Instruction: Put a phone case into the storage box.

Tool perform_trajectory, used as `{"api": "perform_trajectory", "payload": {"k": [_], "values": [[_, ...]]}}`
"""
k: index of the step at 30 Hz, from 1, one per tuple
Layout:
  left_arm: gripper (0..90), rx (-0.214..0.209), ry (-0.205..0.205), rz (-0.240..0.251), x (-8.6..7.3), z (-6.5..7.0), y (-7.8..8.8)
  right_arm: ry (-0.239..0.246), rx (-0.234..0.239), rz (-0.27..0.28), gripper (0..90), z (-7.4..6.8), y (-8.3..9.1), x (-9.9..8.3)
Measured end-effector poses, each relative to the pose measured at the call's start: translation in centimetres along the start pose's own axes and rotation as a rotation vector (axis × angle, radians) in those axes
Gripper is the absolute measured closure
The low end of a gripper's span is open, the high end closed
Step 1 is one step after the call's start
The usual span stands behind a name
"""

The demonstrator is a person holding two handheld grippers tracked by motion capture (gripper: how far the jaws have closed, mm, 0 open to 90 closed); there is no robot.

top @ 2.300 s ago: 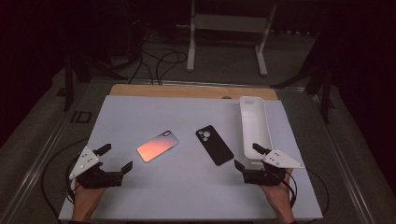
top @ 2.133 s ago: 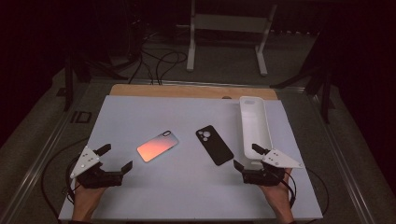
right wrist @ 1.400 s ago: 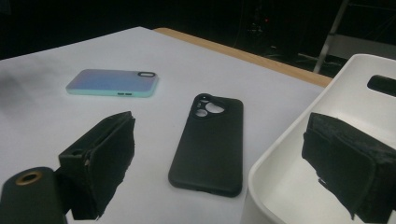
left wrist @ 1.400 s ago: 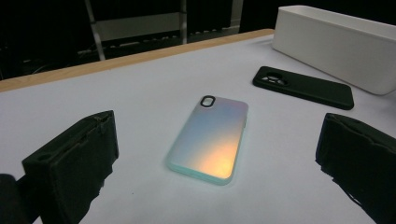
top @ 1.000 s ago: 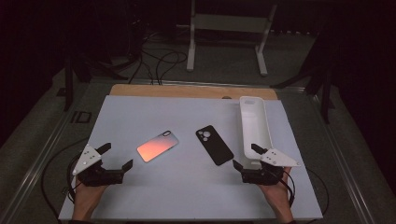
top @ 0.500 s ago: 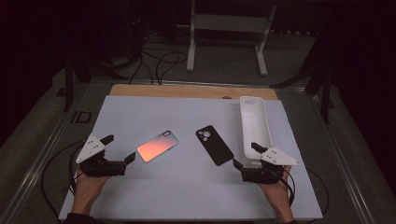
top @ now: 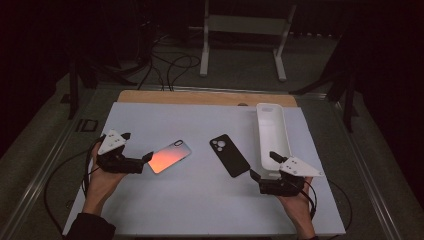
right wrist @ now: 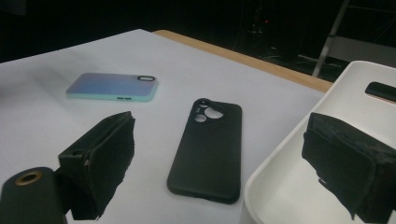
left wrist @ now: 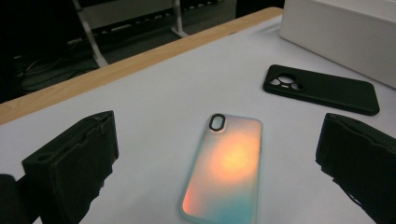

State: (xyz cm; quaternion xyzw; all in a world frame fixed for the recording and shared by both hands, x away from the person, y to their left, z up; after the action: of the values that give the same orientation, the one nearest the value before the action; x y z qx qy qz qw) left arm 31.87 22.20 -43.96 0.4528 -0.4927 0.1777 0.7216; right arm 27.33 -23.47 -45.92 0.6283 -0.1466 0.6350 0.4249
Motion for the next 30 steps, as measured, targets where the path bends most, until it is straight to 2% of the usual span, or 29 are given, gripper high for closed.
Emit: {"api": "perform_trajectory", "payload": {"k": [12,30], "values": [[0.0,-0.005,-0.032,-0.117,0.0,-0.5,-3.3,0.001,-0.002,-0.004,9.3,0.1,-0.1,0.0],[0.0,-0.018,-0.073,-0.315,-1.6,-0.7,-7.5,-0.002,0.004,-0.012,9.3,0.1,-0.2,-0.2]]}}
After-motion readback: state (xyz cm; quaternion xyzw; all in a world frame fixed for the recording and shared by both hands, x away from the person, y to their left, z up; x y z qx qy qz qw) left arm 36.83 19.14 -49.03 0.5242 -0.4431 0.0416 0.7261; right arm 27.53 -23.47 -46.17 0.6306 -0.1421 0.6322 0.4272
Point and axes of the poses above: each handheld gripper's, and its own axes: y roughly backward along the jaws, x roughly out of its top, z roughly to its right, the point moved 2 cm from there along -y, roughly forward along the jaws, and after that the axes turned 9 degrees about y, right-handed, at the moved point
